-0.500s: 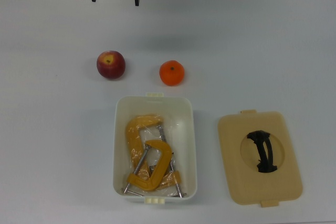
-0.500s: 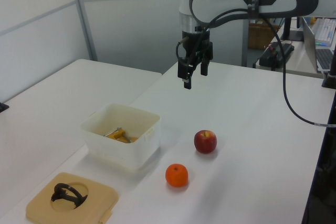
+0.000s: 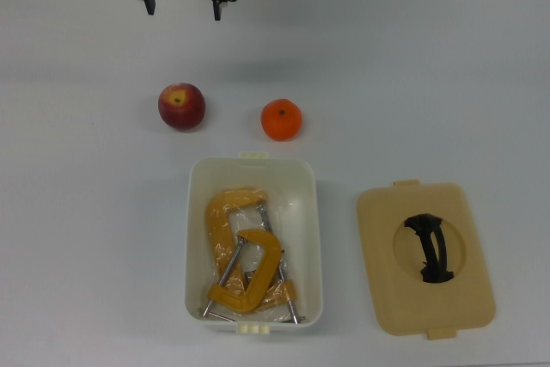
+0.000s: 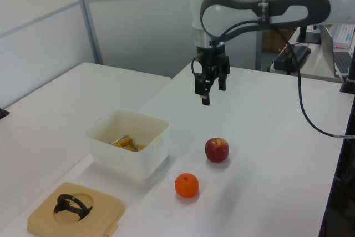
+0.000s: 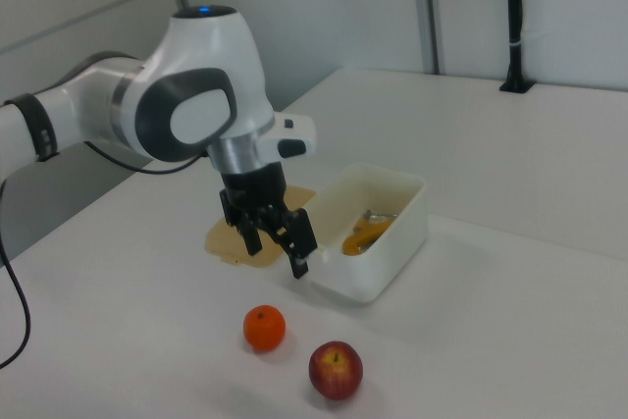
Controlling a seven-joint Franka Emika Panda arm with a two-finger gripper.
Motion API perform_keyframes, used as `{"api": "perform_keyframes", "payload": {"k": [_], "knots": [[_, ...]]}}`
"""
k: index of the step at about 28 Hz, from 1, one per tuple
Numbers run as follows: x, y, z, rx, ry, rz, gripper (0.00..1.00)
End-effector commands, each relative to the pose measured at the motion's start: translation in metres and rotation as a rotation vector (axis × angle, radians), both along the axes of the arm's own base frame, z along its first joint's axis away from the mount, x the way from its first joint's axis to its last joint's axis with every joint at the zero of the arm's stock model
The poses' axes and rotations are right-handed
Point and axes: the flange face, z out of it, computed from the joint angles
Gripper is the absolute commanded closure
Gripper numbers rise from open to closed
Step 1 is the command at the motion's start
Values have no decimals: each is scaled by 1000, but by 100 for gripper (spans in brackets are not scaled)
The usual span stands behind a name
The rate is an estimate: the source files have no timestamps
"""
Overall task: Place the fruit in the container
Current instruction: 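Move the gripper down over the red apple, then close the gripper around the red apple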
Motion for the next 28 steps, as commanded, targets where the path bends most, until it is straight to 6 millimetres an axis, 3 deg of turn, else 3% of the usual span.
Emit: {"api": "perform_keyframes", "payload": {"k": [1, 8, 14, 18, 28], "knots": [[3, -12, -33, 25, 68, 81, 0], [21, -23, -105, -40, 106, 112, 0], [30, -27, -153, -66, 126, 135, 0], [35, -28, -180, -77, 138, 144, 0], [35, -25, -217, -66, 167, 154, 0]]}}
